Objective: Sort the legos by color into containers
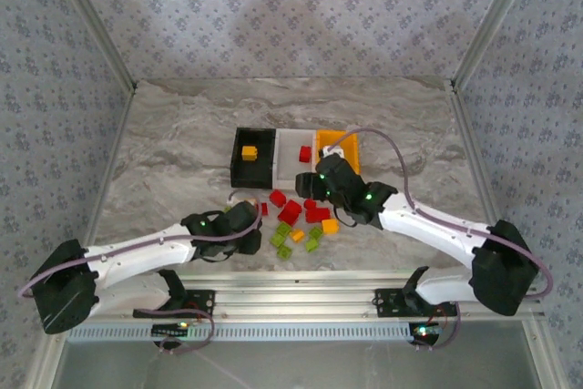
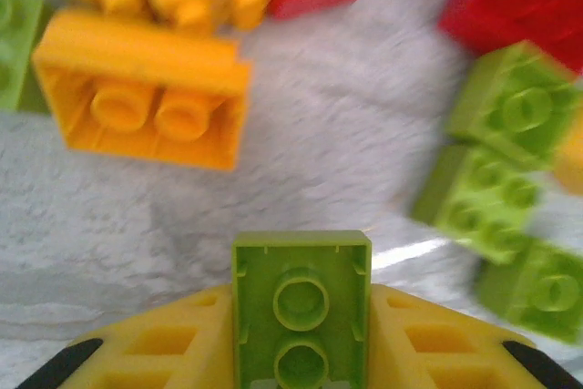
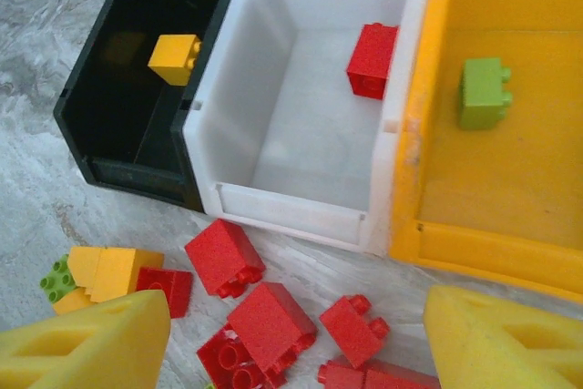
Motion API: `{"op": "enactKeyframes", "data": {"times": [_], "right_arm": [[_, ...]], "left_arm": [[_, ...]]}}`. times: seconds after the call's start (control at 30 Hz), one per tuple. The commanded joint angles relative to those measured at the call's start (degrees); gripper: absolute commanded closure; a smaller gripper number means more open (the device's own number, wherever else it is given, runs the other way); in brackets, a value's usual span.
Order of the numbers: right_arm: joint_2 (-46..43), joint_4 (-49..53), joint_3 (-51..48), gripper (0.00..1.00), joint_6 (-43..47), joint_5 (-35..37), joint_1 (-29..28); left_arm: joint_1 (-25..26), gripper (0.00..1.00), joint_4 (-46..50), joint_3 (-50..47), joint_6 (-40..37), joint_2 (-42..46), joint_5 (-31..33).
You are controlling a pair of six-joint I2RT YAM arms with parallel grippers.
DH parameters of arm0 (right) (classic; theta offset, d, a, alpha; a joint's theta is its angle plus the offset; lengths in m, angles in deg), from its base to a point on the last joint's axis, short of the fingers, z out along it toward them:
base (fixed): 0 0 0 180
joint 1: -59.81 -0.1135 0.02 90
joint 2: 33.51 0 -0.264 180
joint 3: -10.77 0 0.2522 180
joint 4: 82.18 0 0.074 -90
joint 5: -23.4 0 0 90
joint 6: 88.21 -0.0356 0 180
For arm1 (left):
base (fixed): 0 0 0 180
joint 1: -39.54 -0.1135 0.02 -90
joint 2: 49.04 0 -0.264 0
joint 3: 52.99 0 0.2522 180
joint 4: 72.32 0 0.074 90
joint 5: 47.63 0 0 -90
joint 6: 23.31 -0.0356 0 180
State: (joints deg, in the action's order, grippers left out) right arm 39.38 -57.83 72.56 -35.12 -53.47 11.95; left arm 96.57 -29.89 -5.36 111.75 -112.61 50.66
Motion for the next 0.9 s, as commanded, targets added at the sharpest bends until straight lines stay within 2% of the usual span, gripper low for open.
{"op": "enactKeyframes", "data": {"times": [0.0,0.2,0.4,0.63,0.73,0.87], "right_arm": [[-4.7,2.4,-2.8,0.24,-2.6,3.3,0.7],[-13.6,6.6,-8.9,0.24,-5.9,5.1,2.1],[-20.7,12.5,-13.1,0.24,-8.4,6.4,2.7],[-24.5,15.0,-15.9,0.24,-10.3,6.9,2.8],[-24.6,15.3,-16.2,0.24,-10.5,6.6,2.8],[-24.4,15.0,-16.3,0.23,-10.2,6.1,2.6]], "left_arm": [[0.3,0.65,1.1,7.2,-3.2,-0.8,-0.3],[-0.4,0.65,-2.3,27.6,-12.1,-16.6,1.1],[-3.6,0.66,-3.6,49.4,-17.9,-35.6,-2.0],[-6.2,0.66,-0.3,68.2,-18.6,-52.3,-5.3],[-6.4,0.62,2.3,74.9,-18.6,-57.7,-5.5],[-6.7,0.46,3.9,80.7,-17.8,-61.3,-5.9]]}}
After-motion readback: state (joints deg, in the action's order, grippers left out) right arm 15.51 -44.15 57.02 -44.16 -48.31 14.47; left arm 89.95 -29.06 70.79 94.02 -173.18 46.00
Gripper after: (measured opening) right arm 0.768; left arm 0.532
